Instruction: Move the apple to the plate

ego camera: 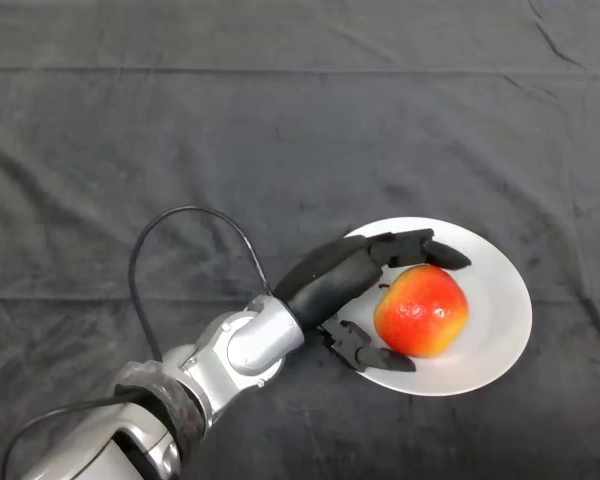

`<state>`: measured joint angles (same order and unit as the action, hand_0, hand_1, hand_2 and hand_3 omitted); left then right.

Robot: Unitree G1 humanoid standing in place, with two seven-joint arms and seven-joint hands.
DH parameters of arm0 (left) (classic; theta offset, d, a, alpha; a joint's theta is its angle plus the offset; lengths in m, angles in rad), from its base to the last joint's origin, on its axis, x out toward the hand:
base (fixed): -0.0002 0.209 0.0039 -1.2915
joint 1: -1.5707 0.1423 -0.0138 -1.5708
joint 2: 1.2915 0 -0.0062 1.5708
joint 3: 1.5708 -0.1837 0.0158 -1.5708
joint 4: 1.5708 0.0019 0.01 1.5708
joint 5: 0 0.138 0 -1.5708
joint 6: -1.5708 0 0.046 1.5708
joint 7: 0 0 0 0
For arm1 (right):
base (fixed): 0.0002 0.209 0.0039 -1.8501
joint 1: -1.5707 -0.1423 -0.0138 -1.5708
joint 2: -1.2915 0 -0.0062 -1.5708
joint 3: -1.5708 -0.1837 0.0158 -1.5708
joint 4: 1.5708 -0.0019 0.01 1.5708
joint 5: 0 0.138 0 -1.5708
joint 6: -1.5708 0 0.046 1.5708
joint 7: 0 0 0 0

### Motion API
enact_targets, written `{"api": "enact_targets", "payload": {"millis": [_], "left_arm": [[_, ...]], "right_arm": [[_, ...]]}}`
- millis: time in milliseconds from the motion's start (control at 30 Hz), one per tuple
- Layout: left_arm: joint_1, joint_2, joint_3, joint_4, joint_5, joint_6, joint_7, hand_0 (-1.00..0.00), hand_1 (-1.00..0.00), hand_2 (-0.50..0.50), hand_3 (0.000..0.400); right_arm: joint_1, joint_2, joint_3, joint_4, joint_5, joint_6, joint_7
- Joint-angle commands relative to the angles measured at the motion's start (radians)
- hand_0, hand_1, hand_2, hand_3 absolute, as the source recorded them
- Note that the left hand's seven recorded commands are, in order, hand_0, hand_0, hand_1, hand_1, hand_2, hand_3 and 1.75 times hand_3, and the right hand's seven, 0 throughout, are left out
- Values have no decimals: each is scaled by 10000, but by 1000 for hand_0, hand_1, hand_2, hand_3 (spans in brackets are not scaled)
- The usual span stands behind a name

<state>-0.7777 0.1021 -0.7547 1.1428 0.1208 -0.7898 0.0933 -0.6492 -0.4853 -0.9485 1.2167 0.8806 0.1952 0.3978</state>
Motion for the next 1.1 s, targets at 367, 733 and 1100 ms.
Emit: {"api": "enact_targets", "payload": {"millis": [367, 733, 1100], "left_arm": [[-266, 791, -447, -358, -420, 206, 41, 0, 0, 0, 0], [-22, 1929, 433, -5, -510, -702, 183, 0, 0, 0, 0], [782, 2926, 1276, 357, -420, -994, 534, 0, 0, 0, 0]], "right_arm": [[-121, -213, -36, 8, 183, -87, 18], [-123, -216, -37, 14, 182, -88, 21], [-125, -218, -39, 21, 181, -89, 25]]}}
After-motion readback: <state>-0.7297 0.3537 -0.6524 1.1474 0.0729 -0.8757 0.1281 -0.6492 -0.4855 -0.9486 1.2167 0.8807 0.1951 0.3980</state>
